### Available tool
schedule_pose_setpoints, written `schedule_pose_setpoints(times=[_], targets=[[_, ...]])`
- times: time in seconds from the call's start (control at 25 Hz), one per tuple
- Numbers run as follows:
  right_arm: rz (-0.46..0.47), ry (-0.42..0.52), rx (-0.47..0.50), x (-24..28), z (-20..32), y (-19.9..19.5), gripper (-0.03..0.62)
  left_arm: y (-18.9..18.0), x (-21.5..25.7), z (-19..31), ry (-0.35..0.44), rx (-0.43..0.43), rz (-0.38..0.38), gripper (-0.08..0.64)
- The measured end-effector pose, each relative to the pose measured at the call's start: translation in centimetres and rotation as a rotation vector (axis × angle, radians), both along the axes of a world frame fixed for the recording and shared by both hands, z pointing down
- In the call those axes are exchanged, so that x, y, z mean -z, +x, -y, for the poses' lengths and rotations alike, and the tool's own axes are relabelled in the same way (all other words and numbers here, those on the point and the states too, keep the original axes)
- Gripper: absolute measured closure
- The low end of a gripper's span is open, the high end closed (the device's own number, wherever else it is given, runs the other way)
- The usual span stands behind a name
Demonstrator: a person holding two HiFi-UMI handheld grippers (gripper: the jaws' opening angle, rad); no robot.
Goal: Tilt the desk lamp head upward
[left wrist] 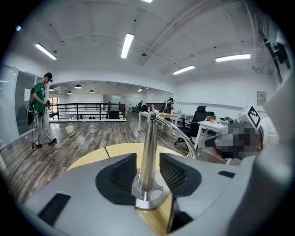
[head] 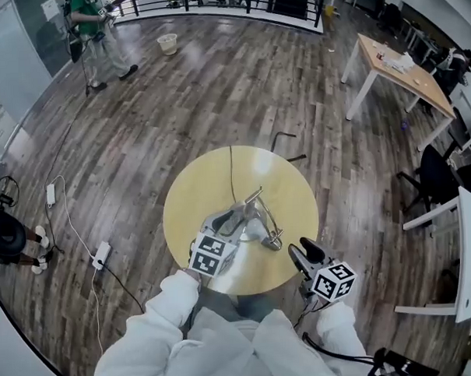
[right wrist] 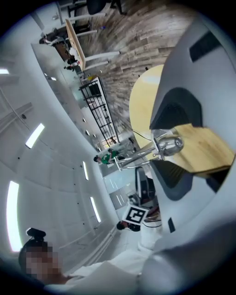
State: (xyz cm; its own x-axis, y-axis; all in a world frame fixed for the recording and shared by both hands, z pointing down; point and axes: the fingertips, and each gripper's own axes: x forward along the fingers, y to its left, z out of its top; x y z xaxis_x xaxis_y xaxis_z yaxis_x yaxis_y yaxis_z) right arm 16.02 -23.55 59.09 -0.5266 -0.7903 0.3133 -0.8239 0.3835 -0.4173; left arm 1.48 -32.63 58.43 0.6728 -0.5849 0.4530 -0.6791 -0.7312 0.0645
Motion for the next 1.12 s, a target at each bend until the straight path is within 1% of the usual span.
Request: schedule_pose_setpoints(times=[0.04,0.12,0.2,0.24,0.36,0.44,0.6,0.68,0.72,0.92,1.12], targets=[[-0.035,-0.005,0.057,-0.9,0.0,-0.4,0.367,0.5,0.1,0.5,0.004,-0.018,0.011,0.411],[-0.099,-0.01,0.157,-3.0,-0.1,-1.3,0.317,1.5,-0.1,1.3,0.023,-0.063,0.024,0.391],[-0.121,-0.016,0.221,-5.1,0.1,-2.2,0.291,2.4,-0.5,2.0,0.04,-0.099,0.017,0.369],[-0.124,-0.016,0.241,-6.0,0.3,-2.6,0.285,2.9,-0.6,2.3,0.036,-0.11,0.008,0.364],[-0.113,-0.002,0.28,-7.4,1.6,-3.6,0.285,4.7,-0.7,2.8,0.01,-0.146,-0.031,0.356],[-0.099,0.012,0.297,-7.6,2.7,-4.2,0.285,6.0,-0.3,3.3,0.008,-0.168,-0.049,0.356],[-0.067,0.013,0.289,-8.5,4.5,-5.3,0.287,7.2,-0.3,4.7,0.017,-0.178,-0.036,0.359],[-0.036,0.013,0.285,-8.7,4.7,-5.5,0.296,7.5,-0.4,5.0,0.018,-0.185,-0.031,0.416],[-0.028,0.014,0.281,-8.7,4.7,-5.5,0.302,7.6,-0.4,5.1,0.021,-0.189,-0.031,0.428],[-0.05,0.003,0.251,-7.7,4.0,-5.1,0.308,7.5,-0.4,5.1,0.046,-0.199,-0.026,0.433],[-0.071,-0.011,0.212,-5.2,2.1,-3.3,0.311,7.7,-0.3,5.1,0.058,-0.202,-0.009,0.434]])
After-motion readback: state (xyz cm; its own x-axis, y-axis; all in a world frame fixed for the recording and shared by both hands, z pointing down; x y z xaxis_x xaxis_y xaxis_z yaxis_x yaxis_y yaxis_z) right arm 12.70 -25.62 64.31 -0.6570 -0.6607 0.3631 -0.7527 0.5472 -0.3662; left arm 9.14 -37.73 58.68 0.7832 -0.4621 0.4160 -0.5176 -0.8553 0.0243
